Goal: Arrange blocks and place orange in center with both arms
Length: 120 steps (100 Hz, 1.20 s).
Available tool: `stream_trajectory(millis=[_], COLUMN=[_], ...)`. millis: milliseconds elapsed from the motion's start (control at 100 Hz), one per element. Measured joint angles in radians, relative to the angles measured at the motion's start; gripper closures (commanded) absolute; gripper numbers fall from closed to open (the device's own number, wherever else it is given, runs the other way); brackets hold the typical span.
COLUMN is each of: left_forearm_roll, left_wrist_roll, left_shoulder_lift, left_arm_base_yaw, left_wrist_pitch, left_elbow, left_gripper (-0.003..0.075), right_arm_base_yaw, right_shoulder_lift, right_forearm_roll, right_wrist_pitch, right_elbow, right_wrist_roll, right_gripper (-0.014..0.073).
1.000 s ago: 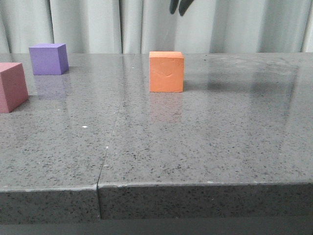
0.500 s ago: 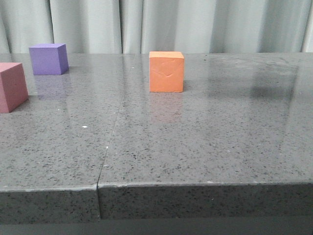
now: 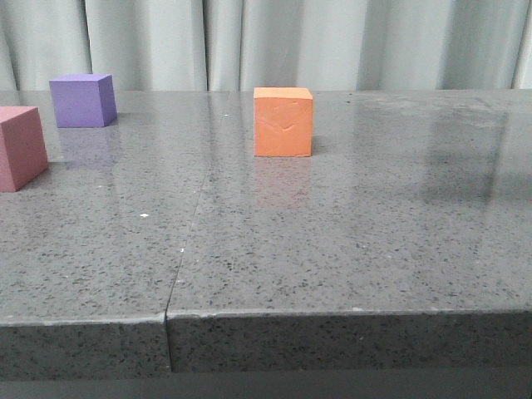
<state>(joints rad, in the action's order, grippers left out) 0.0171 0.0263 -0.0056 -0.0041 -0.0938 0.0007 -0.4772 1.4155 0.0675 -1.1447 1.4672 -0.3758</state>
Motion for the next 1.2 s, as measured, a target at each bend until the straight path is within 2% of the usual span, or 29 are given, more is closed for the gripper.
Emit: stream_trajectory(millis=[240,650,1200], left_forearm_roll=[0.001,0.001,0.001], left_wrist_roll=[0.000,0.000,0.000], left_shoulder_lift=[0.000,0.000,0.000], left_arm_base_yaw=[0.000,0.000,0.000], left_wrist_pitch=[0.000,0.000,0.000], left_elbow=[0.000,0.000,0.000], left_gripper=[0.0741,0.0741,0.0741], right_arm_base_yaw=[0.080,0.212,0.226], right_shoulder_lift=[-0.132,-0.337,-0.732], right_forearm_roll=[-0.004,-0.003,0.091], right_wrist_pitch=[0.112,0.262,0.454], right_elbow=[-0.207,-0.454,-0.769], right_wrist_roll=[0.000,0.000,0.000], right_gripper=[0.0661,0.0661,0.0661])
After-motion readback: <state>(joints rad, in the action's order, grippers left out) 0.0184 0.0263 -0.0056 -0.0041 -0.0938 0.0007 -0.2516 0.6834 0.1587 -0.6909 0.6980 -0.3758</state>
